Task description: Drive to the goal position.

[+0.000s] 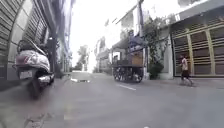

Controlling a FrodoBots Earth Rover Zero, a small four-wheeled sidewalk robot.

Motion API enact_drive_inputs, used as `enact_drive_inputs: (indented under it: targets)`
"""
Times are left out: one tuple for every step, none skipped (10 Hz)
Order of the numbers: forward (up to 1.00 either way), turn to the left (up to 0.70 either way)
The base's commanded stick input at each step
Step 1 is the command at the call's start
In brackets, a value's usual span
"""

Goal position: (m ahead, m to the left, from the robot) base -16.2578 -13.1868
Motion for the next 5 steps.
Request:
enact_drive_inputs:
  targets:
    - [0.00, -0.85]
    - [0.00, -0.85]
    - [0.00, -0.87]
    - [0.00, -1.00]
    - [0.00, -1.00]
